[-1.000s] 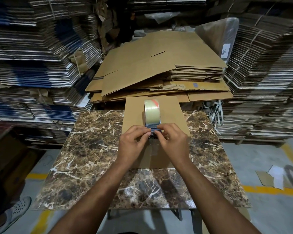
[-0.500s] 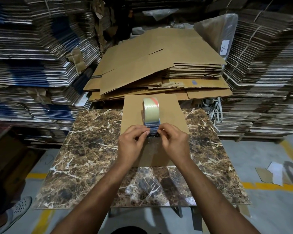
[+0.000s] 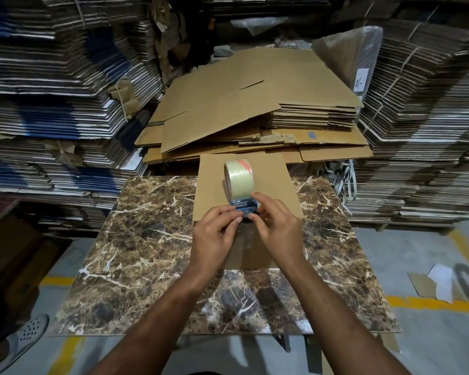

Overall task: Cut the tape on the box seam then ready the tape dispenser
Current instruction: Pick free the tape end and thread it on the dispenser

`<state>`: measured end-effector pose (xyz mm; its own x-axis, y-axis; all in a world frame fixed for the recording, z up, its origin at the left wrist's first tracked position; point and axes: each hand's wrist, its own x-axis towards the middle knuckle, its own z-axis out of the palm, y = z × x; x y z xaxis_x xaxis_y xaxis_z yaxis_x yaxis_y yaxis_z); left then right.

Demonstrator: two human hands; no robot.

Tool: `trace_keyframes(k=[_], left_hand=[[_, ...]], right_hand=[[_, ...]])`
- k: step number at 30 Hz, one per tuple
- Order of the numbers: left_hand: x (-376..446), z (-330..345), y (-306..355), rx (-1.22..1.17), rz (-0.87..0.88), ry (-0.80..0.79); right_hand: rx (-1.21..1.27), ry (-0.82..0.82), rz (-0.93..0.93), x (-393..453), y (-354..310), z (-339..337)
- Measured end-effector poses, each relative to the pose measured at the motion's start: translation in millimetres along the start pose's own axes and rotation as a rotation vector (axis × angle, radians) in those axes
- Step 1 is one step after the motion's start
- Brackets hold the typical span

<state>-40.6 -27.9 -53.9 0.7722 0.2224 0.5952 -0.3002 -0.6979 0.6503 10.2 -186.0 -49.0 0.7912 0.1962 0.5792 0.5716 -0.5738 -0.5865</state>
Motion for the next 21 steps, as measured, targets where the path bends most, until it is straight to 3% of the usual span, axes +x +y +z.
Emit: trace_keyframes(k=[10, 15, 21], left_hand=[[-5, 5, 4, -0.069, -0.08, -0.029], [-4, 9, 10, -0.013, -0.166, -0.008], [3, 4, 16, -0.058, -0.213, -0.059]], right_hand=[[0.016, 0.061, 0.031, -4, -3, 0], [0.023, -0.029, 0.113, -1, -7, -3], [-0.021, -0.118, 0.059, -1, -11, -7]])
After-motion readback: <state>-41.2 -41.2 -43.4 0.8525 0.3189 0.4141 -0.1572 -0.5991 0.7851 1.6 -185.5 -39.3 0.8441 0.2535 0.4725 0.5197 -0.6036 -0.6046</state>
